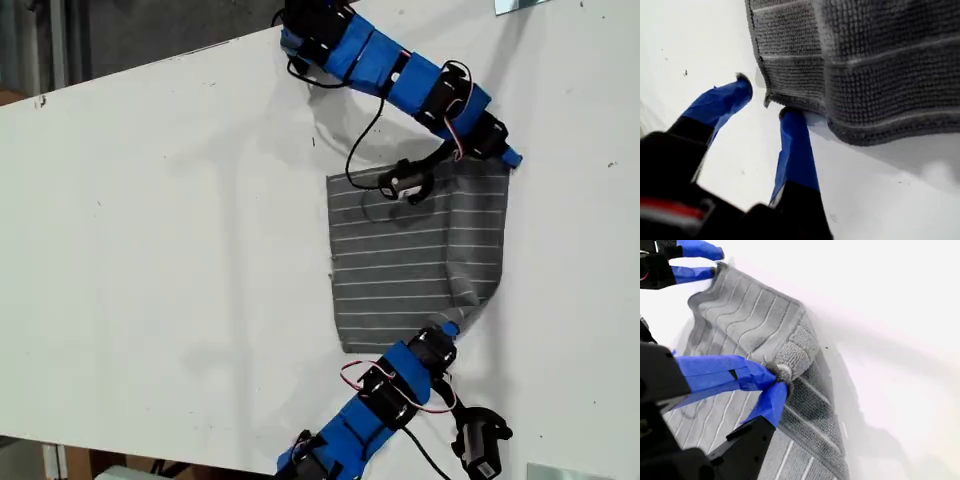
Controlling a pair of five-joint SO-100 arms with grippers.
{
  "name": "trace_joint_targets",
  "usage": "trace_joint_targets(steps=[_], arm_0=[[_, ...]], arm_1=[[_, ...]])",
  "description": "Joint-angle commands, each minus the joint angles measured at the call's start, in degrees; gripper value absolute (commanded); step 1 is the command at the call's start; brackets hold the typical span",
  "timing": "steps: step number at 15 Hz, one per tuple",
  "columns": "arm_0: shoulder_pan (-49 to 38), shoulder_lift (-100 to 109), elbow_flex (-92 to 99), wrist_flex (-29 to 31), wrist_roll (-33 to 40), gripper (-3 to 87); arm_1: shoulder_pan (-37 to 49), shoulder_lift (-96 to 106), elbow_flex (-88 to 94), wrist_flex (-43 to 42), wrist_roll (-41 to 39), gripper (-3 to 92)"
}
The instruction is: Grasp corners of a square towel and fold twice.
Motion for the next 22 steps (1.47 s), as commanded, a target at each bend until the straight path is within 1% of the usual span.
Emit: trace_joint_targets(steps=[1,3,4,6,7,9,12,13,14,15,18,22], arm_0=[[0.53,0.97,-1.32,-1.05,0.09,-0.1],[0.53,0.97,-1.32,-1.05,0.09,-0.1],[0.62,0.97,-1.32,-1.05,0.09,-0.1],[0.62,0.97,-1.23,-1.05,0.00,-0.1],[0.70,0.97,-1.23,-1.05,-0.09,-0.1],[0.79,0.88,-1.14,-1.05,-0.09,-0.1],[0.79,0.79,-1.14,-1.14,0.00,-0.1],[0.70,0.70,-1.14,-1.32,0.09,-0.1],[0.70,0.62,-1.32,-1.49,0.35,-0.1],[0.70,0.62,-1.32,-1.49,0.35,-0.1],[0.79,0.62,-1.32,-1.49,0.35,-0.1],[0.70,0.70,-1.49,-1.85,0.53,-0.1]], arm_1=[[3.87,0.09,-1.14,0.97,-1.67,19.4],[5.19,-0.35,-0.97,2.29,-1.32,16.0],[5.80,-0.70,-0.97,2.46,-1.14,13.0],[6.77,-1.58,-0.97,2.81,-0.88,3.1],[6.77,-1.67,-0.79,2.81,-0.88,-0.1],[5.62,-1.23,-0.79,4.75,0.53,-0.1],[3.34,3.16,-0.79,12.48,4.48,-0.1],[2.90,5.54,-0.97,14.33,4.57,4.8],[2.64,6.94,-3.08,17.14,3.60,22.2],[2.20,7.65,-6.06,20.48,2.64,25.3],[1.05,12.04,-6.77,26.37,2.55,28.1],[2.02,15.56,-3.60,25.58,-0.09,28.4]])
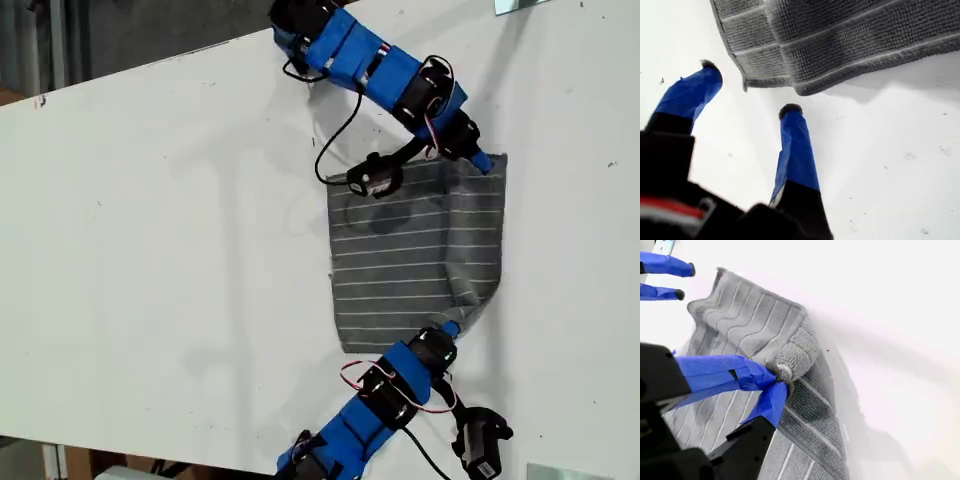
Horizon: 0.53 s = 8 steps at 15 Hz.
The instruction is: Grasp corners of a square towel and fold twice.
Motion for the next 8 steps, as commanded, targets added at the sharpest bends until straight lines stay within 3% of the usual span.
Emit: trace_joint_targets(steps=[1,8], arm_0=[[0.79,0.79,-1.58,-0.97,0.35,-0.1],[0.79,0.97,-1.93,-0.70,0.44,-0.1]], arm_1=[[0.53,4.57,0.18,-1.41,-1.85,28.2],[0.44,3.87,13.62,-16.35,-0.79,26.9]])
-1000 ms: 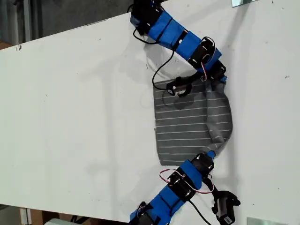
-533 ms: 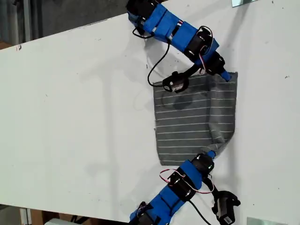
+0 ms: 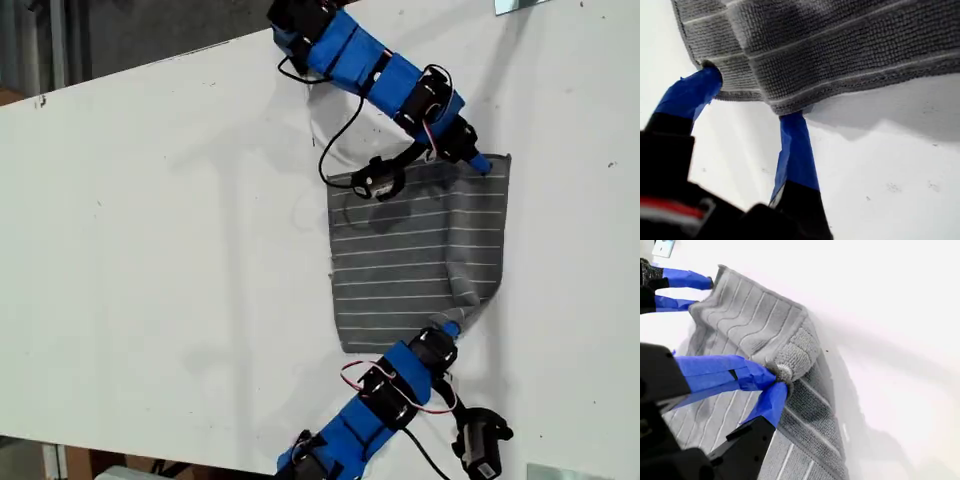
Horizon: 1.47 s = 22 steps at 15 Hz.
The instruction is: Grasp corners of a square towel and fold twice.
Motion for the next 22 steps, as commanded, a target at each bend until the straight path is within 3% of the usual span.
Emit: trace_joint_targets(steps=[1,4,8,9,10,11,16,22], arm_0=[[0.62,0.97,-2.02,-0.62,0.44,-0.1],[0.62,0.97,-2.20,-0.62,0.62,-0.1],[0.44,0.70,-2.11,-0.79,0.62,-0.1],[0.44,0.70,-2.02,-0.79,0.53,-0.1],[0.53,0.70,-2.02,-0.79,0.44,-0.1],[0.53,0.70,-2.02,-0.79,0.35,-0.1],[0.44,2.81,-2.55,0.70,0.70,-0.1],[-0.26,7.21,-2.72,3.87,2.29,-0.1]], arm_1=[[-0.35,3.87,1.41,-2.81,1.05,26.9],[-1.49,3.87,2.64,-4.57,2.37,25.4],[0.18,-3.96,-3.69,-11.16,-1.76,11.7],[0.53,-5.89,-6.15,-11.43,-2.99,9.0],[0.88,-6.50,-7.29,-11.25,-3.43,0.2],[0.97,-6.33,-7.73,-10.55,-3.69,-0.1],[1.58,-0.18,-14.68,6.50,-3.78,-0.1],[4.22,11.78,-19.60,16.87,-9.05,-0.1]])
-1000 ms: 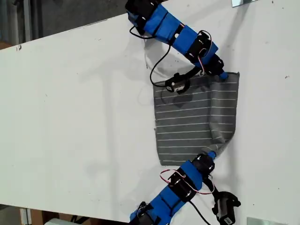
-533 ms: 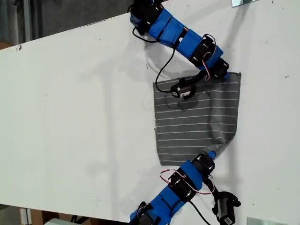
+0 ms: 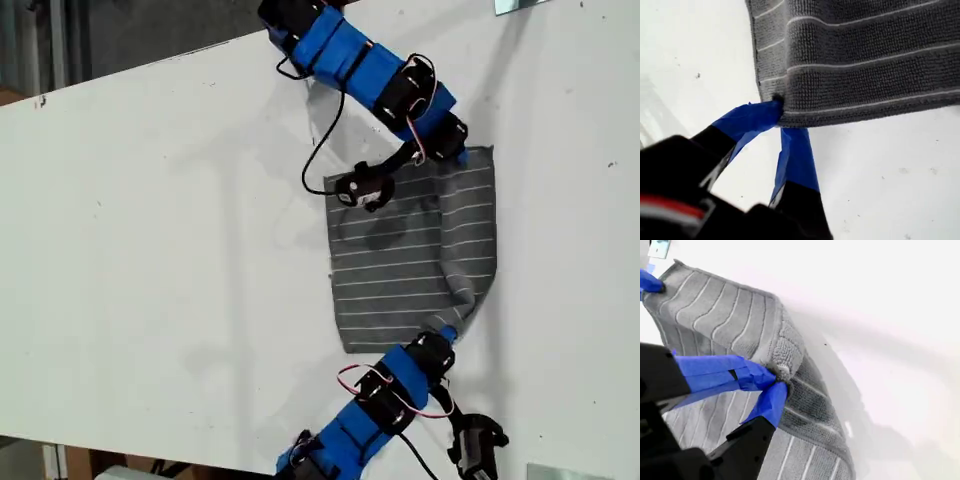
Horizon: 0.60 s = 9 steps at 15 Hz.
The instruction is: Grasp corners of a square towel and fold twice.
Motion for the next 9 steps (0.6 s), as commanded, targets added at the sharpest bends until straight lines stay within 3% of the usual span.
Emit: trace_joint_targets(steps=[1,9], arm_0=[[-0.53,6.50,-2.72,1.49,1.41,-0.1],[-7.38,22.94,5.01,9.40,5.27,-0.1]], arm_1=[[1.93,7.65,-2.20,2.37,-1.41,-0.1],[13.80,22.85,10.90,5.45,-3.16,-0.1]])
